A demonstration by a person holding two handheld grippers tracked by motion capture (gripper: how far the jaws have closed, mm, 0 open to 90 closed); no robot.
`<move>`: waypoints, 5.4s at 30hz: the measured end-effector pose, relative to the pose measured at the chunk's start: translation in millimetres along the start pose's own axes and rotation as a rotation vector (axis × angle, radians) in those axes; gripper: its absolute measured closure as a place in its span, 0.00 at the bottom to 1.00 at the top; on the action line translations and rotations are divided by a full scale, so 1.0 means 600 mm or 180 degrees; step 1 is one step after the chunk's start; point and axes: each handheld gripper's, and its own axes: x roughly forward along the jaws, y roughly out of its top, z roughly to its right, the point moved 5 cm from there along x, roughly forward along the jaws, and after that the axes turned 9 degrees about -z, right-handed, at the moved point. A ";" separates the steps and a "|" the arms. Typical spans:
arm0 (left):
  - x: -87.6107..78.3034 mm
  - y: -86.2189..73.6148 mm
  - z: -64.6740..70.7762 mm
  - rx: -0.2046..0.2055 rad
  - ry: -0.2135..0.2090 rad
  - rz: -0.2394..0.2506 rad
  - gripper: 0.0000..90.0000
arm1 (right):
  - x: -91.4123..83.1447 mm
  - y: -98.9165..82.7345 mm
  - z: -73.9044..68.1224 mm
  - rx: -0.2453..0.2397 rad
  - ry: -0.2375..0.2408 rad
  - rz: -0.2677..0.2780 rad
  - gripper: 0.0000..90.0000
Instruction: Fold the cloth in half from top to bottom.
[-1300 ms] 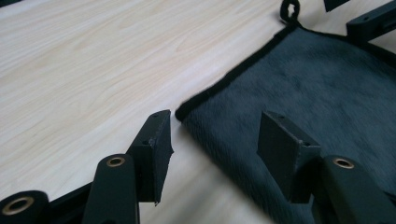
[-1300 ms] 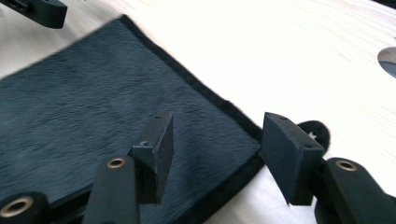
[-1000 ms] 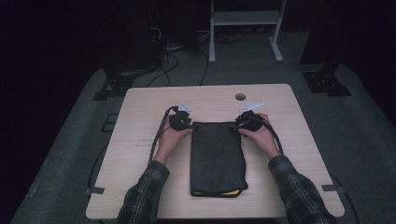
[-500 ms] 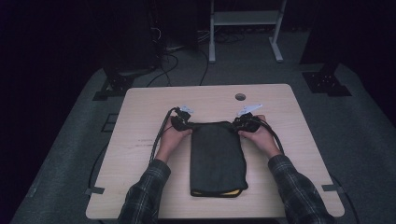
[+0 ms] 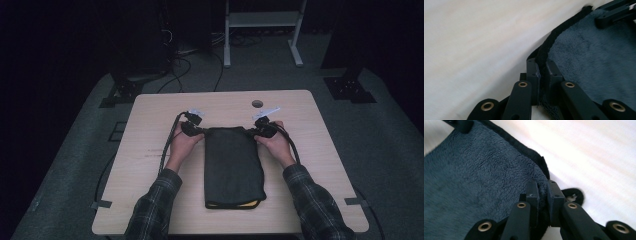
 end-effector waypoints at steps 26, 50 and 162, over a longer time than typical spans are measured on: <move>-0.102 -0.028 0.069 0.0370 -0.0311 0.0482 0.93 | -0.091 -0.020 -0.057 -0.0320 0.0315 0.0487 0.89; -0.115 -0.139 0.149 0.0343 -0.0673 0.0295 0.93 | -0.115 -0.119 -0.137 -0.0532 0.0559 0.0365 0.88; -0.192 -0.380 0.080 0.0195 0.0425 -0.0154 0.01 | -0.219 -0.354 -0.053 0.0177 -0.0408 0.0001 0.14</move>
